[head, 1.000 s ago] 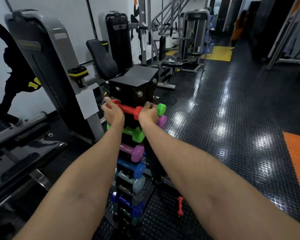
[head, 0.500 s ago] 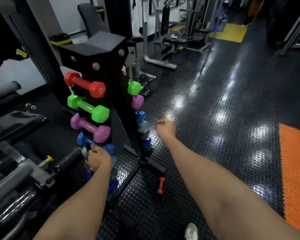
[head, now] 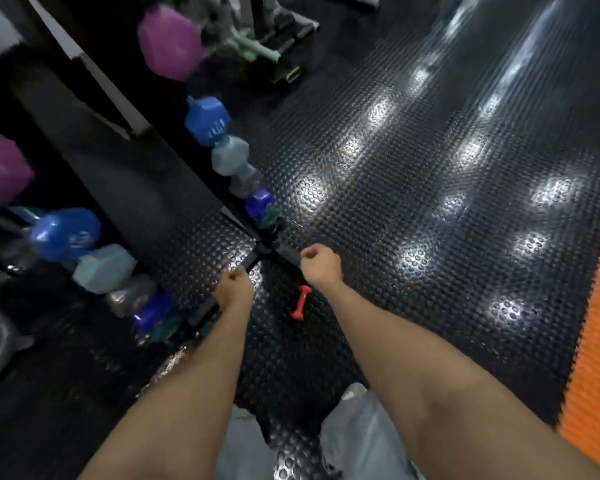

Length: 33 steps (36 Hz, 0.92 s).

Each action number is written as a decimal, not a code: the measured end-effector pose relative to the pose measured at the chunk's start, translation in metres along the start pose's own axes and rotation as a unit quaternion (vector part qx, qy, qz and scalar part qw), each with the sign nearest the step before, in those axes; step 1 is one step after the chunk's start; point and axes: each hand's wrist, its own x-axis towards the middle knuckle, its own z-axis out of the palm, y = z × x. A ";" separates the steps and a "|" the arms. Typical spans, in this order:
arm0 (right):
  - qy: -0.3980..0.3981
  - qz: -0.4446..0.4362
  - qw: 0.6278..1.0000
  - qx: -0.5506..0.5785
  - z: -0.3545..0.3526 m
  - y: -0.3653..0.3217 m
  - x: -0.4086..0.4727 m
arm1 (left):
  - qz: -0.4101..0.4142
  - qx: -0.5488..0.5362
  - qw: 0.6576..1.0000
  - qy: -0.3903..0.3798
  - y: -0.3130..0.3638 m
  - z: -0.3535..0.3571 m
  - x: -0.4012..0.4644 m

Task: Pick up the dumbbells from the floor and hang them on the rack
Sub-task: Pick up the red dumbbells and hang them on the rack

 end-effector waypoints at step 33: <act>0.000 0.023 0.979 -0.201 0.296 0.343 0.380 | -0.233 -0.168 0.950 -0.125 -0.325 0.421 0.289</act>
